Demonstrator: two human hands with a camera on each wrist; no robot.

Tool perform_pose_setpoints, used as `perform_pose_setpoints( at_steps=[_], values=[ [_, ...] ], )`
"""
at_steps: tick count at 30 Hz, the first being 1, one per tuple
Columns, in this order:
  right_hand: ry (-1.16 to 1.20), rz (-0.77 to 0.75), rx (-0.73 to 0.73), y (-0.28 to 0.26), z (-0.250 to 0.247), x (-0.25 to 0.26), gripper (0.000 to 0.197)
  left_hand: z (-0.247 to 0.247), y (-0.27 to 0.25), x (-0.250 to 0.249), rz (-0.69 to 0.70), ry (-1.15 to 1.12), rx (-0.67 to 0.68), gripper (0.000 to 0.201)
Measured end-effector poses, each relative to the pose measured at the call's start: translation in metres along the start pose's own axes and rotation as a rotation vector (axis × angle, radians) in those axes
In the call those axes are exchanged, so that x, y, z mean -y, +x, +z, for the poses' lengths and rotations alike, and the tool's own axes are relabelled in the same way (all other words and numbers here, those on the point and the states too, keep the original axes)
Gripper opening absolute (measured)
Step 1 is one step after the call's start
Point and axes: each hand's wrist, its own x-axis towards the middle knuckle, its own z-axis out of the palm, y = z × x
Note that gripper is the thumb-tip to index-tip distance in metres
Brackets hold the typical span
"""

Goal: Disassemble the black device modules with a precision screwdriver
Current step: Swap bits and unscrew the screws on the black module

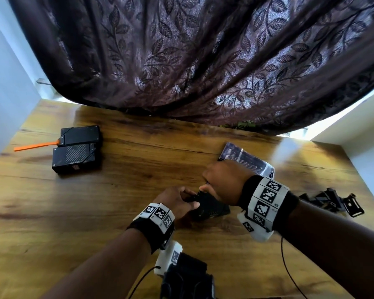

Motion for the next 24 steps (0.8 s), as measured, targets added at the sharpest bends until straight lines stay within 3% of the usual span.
perform_pose_setpoints(
  at_steps=[6,11,16,20,24],
  values=[
    [-0.001,0.074,0.012,-0.006,0.003,-0.009,0.036,0.000,0.005,0.001,-0.005,-0.002,0.027,0.026],
    [0.082,0.153,-0.190,-0.021,-0.002,-0.024,0.044,-0.001,0.008,0.001,-0.019,-0.013,0.053,0.027],
    [0.673,0.311,-0.485,-0.050,0.038,-0.048,0.029,-0.003,0.008,0.002,-0.006,-0.034,0.053,0.027],
    [0.966,0.435,-0.555,-0.076,0.087,-0.049,0.015,-0.001,0.005,-0.002,-0.018,-0.107,-0.002,0.023],
    [1.175,0.425,-0.582,-0.092,0.130,-0.046,0.010,0.000,0.003,-0.004,-0.033,-0.102,-0.016,0.018]
  ],
)
